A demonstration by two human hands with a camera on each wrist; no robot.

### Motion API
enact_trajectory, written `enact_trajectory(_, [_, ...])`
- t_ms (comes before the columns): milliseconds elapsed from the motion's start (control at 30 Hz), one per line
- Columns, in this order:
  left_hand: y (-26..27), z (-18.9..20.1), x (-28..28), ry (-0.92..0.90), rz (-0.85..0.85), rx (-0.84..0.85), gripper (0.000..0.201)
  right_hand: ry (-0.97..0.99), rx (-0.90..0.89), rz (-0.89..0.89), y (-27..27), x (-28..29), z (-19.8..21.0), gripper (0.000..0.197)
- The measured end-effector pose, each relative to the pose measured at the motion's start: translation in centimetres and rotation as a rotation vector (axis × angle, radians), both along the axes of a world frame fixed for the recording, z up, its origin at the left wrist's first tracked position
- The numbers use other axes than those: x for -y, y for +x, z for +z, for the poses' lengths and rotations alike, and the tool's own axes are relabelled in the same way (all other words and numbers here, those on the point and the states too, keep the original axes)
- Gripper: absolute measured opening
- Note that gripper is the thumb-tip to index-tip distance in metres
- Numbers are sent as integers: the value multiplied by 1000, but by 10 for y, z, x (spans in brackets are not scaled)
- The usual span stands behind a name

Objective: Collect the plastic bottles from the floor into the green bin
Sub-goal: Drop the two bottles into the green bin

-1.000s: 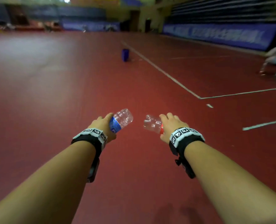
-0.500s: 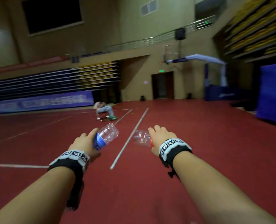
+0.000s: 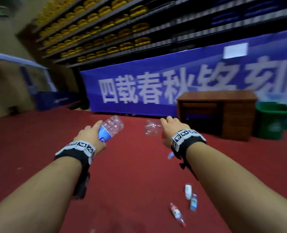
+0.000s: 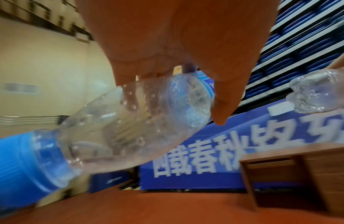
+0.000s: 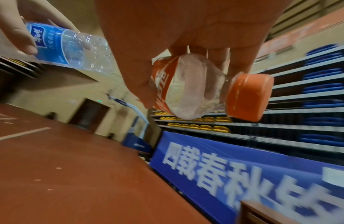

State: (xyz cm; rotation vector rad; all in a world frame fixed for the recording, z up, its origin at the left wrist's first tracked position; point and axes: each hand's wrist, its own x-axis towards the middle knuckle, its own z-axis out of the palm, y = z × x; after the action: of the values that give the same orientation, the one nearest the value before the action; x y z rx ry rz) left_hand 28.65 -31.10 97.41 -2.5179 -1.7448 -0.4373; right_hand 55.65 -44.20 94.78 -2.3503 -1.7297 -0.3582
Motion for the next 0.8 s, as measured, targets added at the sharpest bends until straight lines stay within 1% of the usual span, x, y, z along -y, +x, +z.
enact_trajectory(100, [83,-20,23,-27,-235,-12,99,-56,-43,-251,46,81,-22,57])
enact_trajectory(167, [145,-38,53,-78,-387,-39,100,-104,-85,-418,74,148,-39,60])
enact_trajectory(200, [158,-43,60,-96,-407,-34,101,-113,-92,-441,81,164,-44,61])
enact_trajectory(300, [239,-61,122,-127,-623,-70,102,-145,-141,-654,117,262,-58,64])
enact_trajectory(367, [292,-65,163,-145,-740,-75,103,-138,-144,-772,142,320,-63,61])
enact_trajectory(433, [343,-64,198,-148,-821,-66,104,-110,-156,-866,172,369,-66,52])
enact_trajectory(467, [369,-62,212,-142,-849,-55,105,-103,-154,-906,187,389,-65,49])
enact_trajectory(533, [422,-58,236,-130,-886,-19,104,-105,-145,-963,223,424,-61,49])
enact_trajectory(633, [493,-56,260,-124,-912,29,102,-105,-96,-1002,283,461,-51,50])
enact_trajectory(733, [553,-63,270,-133,-911,80,100,-118,-58,-1022,343,478,-45,49])
enact_trajectory(800, [588,-72,266,-151,-889,97,99,-129,-58,-1019,384,478,-45,48])
